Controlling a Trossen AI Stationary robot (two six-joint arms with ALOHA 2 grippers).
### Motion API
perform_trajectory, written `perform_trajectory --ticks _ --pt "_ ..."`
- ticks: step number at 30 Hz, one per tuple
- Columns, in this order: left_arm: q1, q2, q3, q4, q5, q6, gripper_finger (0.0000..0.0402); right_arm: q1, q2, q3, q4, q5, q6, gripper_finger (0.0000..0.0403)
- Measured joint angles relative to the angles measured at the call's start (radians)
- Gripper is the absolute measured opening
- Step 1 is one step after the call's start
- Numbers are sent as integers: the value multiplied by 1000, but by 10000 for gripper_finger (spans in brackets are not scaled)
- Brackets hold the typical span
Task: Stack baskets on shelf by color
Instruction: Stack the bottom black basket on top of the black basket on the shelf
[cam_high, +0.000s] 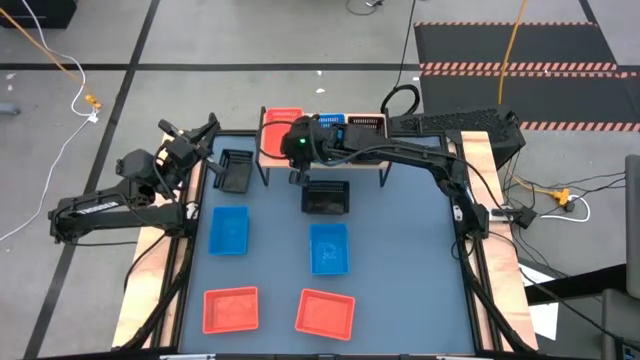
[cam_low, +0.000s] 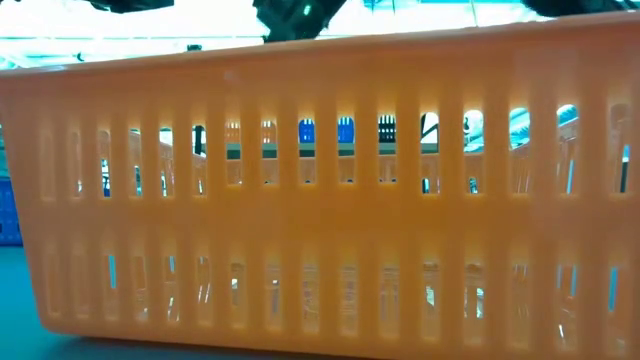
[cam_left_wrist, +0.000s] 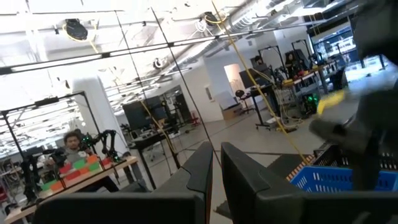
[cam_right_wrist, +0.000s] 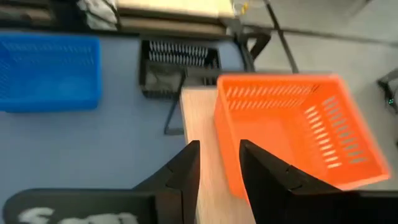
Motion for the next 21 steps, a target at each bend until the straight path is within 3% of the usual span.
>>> perform_trajectory --ticks 6,11,15,21 --pt "0 0 0 -5 0 4 37 45 -132 2 -49 -5 -12 108" --pt "0 0 0 -14 0 2 37 87 -190 -39 -130 -126 8 108" --pt "0 0 0 -58 1 -33 37 137 -226 -191 -139 -215 -2 107" --pt "-2 -2 0 -89 0 -114 37 227 -271 -471 14 -214 -20 107"
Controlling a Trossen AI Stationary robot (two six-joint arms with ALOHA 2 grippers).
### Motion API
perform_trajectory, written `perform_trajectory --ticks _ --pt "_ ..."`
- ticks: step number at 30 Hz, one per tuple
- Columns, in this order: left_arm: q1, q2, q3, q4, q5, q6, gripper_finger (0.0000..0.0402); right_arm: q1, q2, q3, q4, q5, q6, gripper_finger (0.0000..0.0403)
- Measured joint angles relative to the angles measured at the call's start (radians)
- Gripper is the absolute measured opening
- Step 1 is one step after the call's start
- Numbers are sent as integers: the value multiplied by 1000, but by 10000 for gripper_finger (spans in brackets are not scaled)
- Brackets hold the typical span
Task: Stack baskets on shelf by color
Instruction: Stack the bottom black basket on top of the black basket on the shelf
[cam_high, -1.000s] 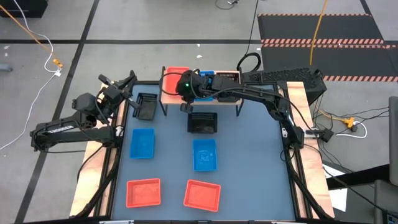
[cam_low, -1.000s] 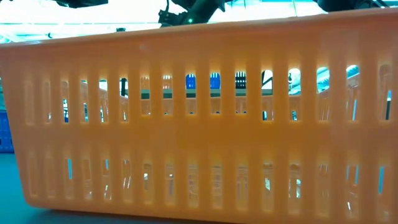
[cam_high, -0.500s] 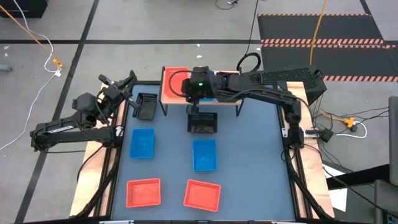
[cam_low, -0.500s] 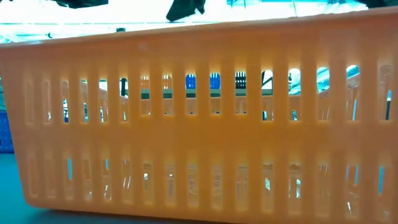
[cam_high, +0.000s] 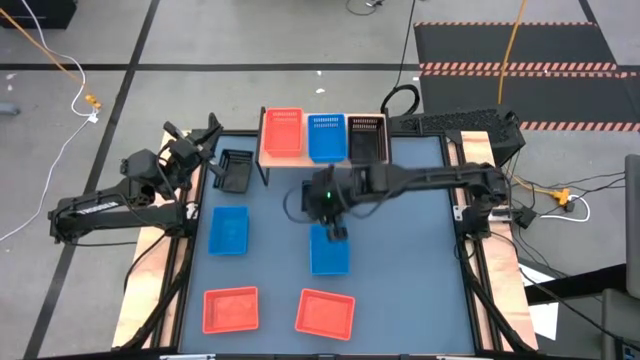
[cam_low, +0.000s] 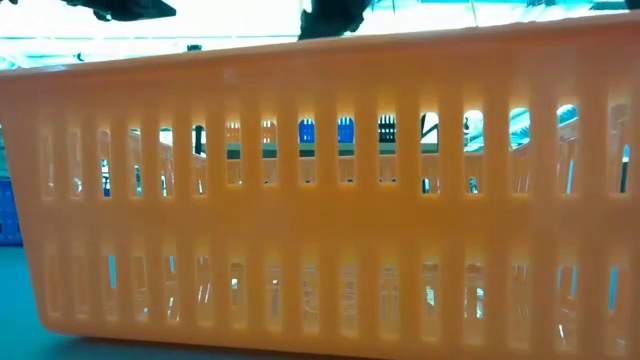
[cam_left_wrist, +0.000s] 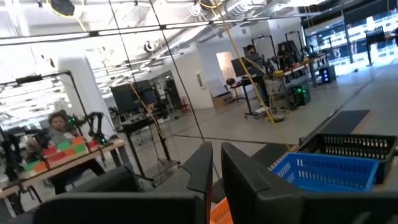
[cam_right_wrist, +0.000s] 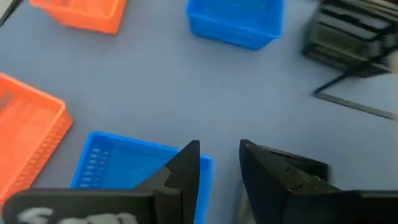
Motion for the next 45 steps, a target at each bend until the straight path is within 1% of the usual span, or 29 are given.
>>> perform_trajectory --ticks 1,4,6,8,11,14,16,17,19,22,24,26,29,31,33,35,37,39,40,43,45 --pt "-3 0 2 -4 0 -8 37 13 0 -31 24 0 -4 107" --pt "-16 1 8 -6 17 -32 37 50 -12 -105 18 3 -25 107" --pt "-26 2 8 -4 37 -56 37 69 -13 -139 49 3 -25 107" --pt "-39 2 8 -1 76 -99 37 89 -15 -153 36 25 -9 107" --pt "-61 1 8 -13 172 -194 37 121 -36 -153 62 157 35 107" --pt "-90 2 8 -44 290 -299 37 160 -101 -152 86 312 24 107" --pt "-113 4 8 -59 361 -374 37 177 -149 -151 109 368 19 107" --pt "-125 11 8 -62 389 -407 37 185 -176 -151 113 369 29 107" --pt "-158 29 9 -78 432 -467 37 189 -224 -151 129 315 72 107" --pt "-220 85 9 -77 436 -526 37 189 -279 -172 182 219 142 107" --pt "-267 140 9 -62 423 -574 37 191 -309 -231 244 192 149 107" --pt "-311 206 20 -48 400 -583 37 191 -326 -307 283 187 145 107" --pt "-354 294 78 -136 322 -564 37 165 -330 -411 261 216 111 107" --pt "-376 341 121 -220 261 -562 37 138 -330 -465 185 274 0 107" --pt "-392 379 142 -311 201 -566 37 115 -331 -527 151 375 -192 107" --pt "-403 407 144 -369 149 -574 37 94 -331 -587 161 471 -377 107" --pt "-404 422 144 -401 103 -570 37 61 -330 -633 199 530 -522 107" --pt "-399 431 145 -413 60 -553 37 20 -331 -677 258 520 -651 107" --pt "-396 434 145 -420 47 -553 37 1 -331 -702 282 494 -721 107" --pt "-395 434 145 -421 40 -572 37 -44 -330 -787 372 389 -978 109" --pt "-400 434 145 -423 40 -582 37 -57 -329 -847 475 370 -1125 114"
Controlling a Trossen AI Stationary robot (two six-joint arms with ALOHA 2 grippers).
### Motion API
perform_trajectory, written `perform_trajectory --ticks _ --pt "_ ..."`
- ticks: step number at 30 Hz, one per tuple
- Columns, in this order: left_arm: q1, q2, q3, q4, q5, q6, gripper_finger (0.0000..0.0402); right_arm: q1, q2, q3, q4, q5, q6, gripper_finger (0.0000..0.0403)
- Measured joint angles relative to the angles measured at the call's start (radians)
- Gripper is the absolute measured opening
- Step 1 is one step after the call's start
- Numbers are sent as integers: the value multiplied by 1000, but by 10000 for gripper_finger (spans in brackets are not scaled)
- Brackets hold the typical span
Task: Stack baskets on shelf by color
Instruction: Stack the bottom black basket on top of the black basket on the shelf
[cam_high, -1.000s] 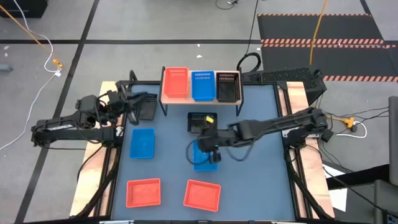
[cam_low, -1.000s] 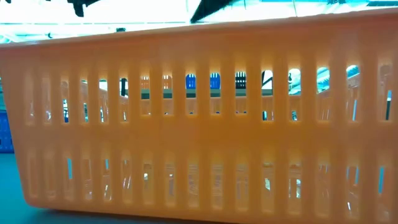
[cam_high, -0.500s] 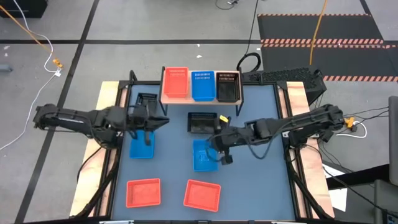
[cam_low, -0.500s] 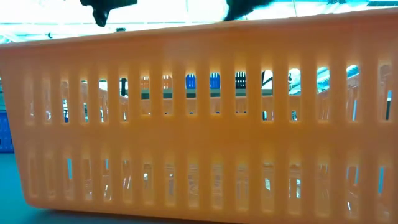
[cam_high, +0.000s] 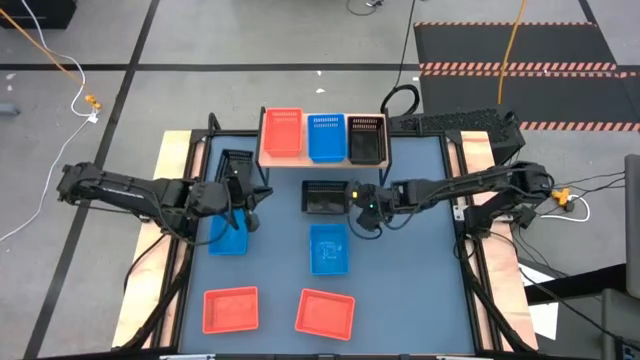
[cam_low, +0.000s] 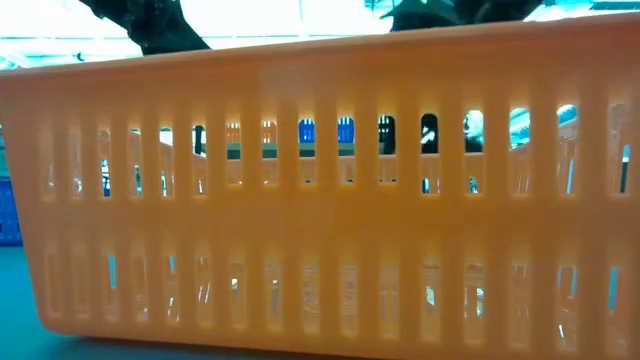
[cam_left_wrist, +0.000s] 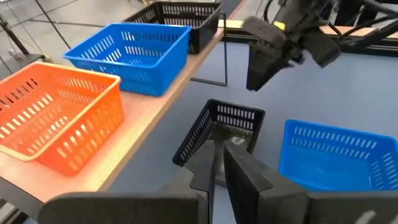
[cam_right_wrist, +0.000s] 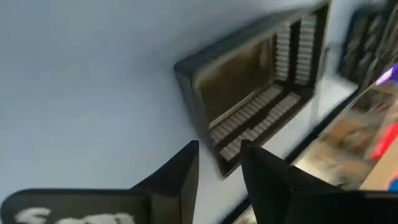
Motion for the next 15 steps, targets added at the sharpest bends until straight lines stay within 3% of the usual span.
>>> perform_trajectory --ticks 3,6,15 --pt "-4 0 0 2 0 -1 37 -20 20 -79 182 -1 -126 124" --pt "-3 0 0 3 0 -15 37 -44 46 -108 298 2 -142 132" --pt "-1 0 0 2 -3 -22 37 -79 142 -110 307 -1 -146 134"
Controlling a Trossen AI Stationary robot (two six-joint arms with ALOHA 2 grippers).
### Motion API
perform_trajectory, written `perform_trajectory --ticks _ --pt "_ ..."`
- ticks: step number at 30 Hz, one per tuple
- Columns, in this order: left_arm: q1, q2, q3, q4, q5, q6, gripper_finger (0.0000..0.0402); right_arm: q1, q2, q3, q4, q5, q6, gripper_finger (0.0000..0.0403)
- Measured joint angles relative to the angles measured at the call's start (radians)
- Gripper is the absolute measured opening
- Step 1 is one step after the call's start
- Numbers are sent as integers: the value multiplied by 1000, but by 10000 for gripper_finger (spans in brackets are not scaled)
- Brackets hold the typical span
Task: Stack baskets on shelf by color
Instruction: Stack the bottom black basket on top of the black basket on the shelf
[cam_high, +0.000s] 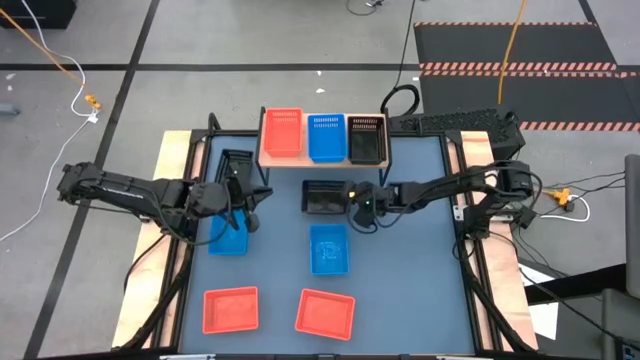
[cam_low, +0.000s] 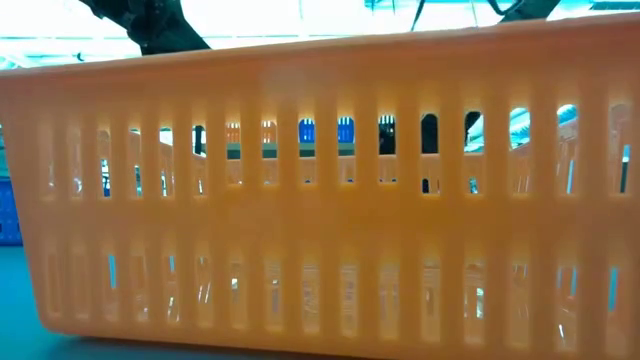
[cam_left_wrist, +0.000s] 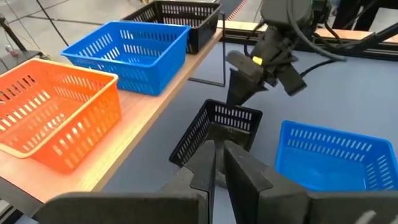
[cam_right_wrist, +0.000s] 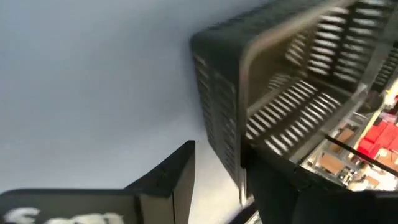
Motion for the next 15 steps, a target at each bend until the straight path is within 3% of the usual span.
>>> perform_trajectory --ticks 6,12,15 --pt "5 0 0 1 -4 3 37 -5 53 0 58 -50 49 119" --pt "5 0 0 0 -4 0 37 59 -6 0 -20 -58 96 20" --pt "2 0 0 -11 -4 -11 37 111 -94 1 -78 -91 169 8"
